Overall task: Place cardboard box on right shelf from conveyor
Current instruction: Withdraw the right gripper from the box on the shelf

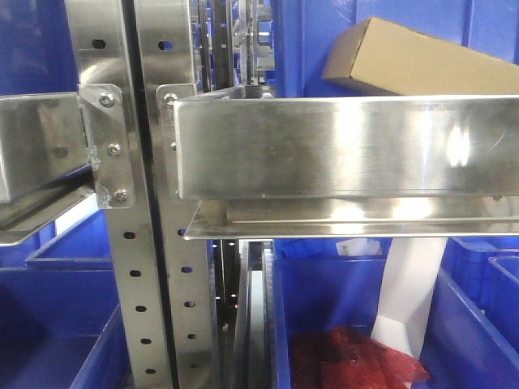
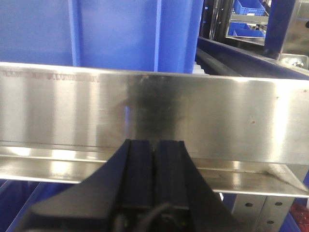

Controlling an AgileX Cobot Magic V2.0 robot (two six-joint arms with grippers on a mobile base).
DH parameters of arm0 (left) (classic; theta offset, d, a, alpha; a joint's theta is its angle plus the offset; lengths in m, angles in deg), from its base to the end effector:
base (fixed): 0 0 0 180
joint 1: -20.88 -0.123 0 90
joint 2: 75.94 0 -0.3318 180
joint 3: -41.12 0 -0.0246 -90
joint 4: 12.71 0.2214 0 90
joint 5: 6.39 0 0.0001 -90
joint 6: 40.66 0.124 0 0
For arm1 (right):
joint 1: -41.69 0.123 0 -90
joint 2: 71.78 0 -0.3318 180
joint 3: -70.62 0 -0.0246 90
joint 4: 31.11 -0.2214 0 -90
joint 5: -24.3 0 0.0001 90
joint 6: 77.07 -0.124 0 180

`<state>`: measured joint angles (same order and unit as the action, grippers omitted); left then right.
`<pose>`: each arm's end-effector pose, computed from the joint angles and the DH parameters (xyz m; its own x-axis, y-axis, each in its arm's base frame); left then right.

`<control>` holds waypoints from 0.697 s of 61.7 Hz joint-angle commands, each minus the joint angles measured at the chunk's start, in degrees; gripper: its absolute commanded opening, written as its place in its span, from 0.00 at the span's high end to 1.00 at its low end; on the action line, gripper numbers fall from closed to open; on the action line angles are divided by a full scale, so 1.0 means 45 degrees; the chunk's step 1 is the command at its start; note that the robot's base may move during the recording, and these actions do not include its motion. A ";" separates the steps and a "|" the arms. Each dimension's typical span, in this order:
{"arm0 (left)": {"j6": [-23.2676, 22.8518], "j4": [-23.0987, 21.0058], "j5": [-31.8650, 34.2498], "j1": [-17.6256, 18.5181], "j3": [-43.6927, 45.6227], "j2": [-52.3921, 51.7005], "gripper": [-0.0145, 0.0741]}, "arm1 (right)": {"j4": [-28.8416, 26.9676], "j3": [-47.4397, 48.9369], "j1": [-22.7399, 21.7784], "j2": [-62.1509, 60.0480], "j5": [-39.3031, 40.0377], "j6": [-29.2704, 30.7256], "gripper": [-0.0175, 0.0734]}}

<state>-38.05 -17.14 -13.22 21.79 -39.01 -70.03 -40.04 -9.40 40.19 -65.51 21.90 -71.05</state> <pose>0.0130 -0.0014 0.1907 -0.0505 -0.0304 -0.9983 0.0235 0.9992 -0.0316 0.0135 0.0005 0.2009 0.0243 0.0500 -0.9985 0.0185 0.9986 0.0505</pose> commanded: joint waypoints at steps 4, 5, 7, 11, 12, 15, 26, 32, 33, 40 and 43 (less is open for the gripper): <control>0.0004 -0.0075 0.1095 -0.0022 -0.0125 -0.0163 0.97 | 0.0105 0.0061 -0.0095 -0.0272 0.1207 0.0028 0.75; 0.0004 -0.0075 0.1095 -0.0022 -0.0125 -0.0163 0.97 | 0.0105 0.0061 -0.0095 -0.0272 0.1207 0.0028 0.75; 0.0004 -0.0075 0.1095 -0.0022 -0.0125 -0.0163 0.97 | 0.0105 0.0061 -0.0095 -0.0272 0.1207 0.0028 0.75; 0.0004 -0.0075 0.1095 -0.0022 -0.0125 -0.0163 0.97 | 0.0105 0.0061 -0.0095 -0.0272 0.1207 0.0028 0.75; 0.0004 -0.0075 0.1095 -0.0022 -0.0125 -0.0163 0.97 | 0.0105 0.0061 -0.0095 -0.0272 0.1207 0.0028 0.75; 0.0004 -0.0075 0.1095 -0.0022 -0.0125 -0.0163 0.97 | 0.0105 0.0061 -0.0095 -0.0272 0.1207 0.0028 0.75; 0.0004 -0.0075 0.1095 -0.0022 -0.0125 -0.0163 0.97 | 0.0105 0.0061 -0.0095 -0.0272 0.1207 0.0028 0.75; 0.0004 -0.0075 0.1095 -0.0022 -0.0125 -0.0163 0.97 | 0.0105 0.0061 -0.0095 -0.0272 0.1207 0.0028 0.75; 0.0004 -0.0075 0.1095 -0.0022 -0.0125 -0.0163 0.97 | 0.0105 0.0061 -0.0095 -0.0272 0.1207 0.0028 0.75; 0.0004 -0.0075 0.1095 -0.0022 -0.0125 -0.0163 0.97 | 0.0105 0.0061 -0.0095 -0.0272 0.1207 0.0028 0.75; 0.0004 -0.0075 0.1095 -0.0022 -0.0125 -0.0163 0.97 | 0.0105 0.0061 -0.0095 -0.0272 0.1207 0.0028 0.75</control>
<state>-38.05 -17.14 -13.22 21.79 -39.01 -70.03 -40.04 -9.40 40.19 -65.51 21.92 -71.05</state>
